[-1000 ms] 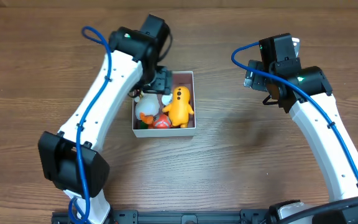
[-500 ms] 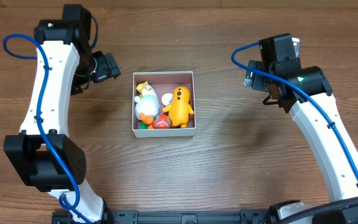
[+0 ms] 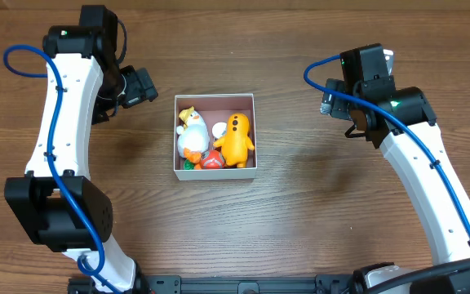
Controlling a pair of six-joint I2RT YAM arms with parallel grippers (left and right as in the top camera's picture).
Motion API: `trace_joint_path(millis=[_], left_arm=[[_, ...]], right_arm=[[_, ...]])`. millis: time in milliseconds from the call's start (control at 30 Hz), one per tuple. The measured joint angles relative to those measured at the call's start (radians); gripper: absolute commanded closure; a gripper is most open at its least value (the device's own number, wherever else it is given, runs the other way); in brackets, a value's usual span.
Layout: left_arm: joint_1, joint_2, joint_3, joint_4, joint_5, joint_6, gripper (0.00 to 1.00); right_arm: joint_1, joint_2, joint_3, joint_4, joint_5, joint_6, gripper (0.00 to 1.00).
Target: Pack container
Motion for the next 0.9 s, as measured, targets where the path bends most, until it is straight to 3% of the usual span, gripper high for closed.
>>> trace_joint_path(millis=[900], left_arm=[[0.0,0.0,0.0,0.0,0.002,0.0,0.0]], right_arm=[[0.024,-0.06,0.0,0.0,0.0,0.0,0.0]])
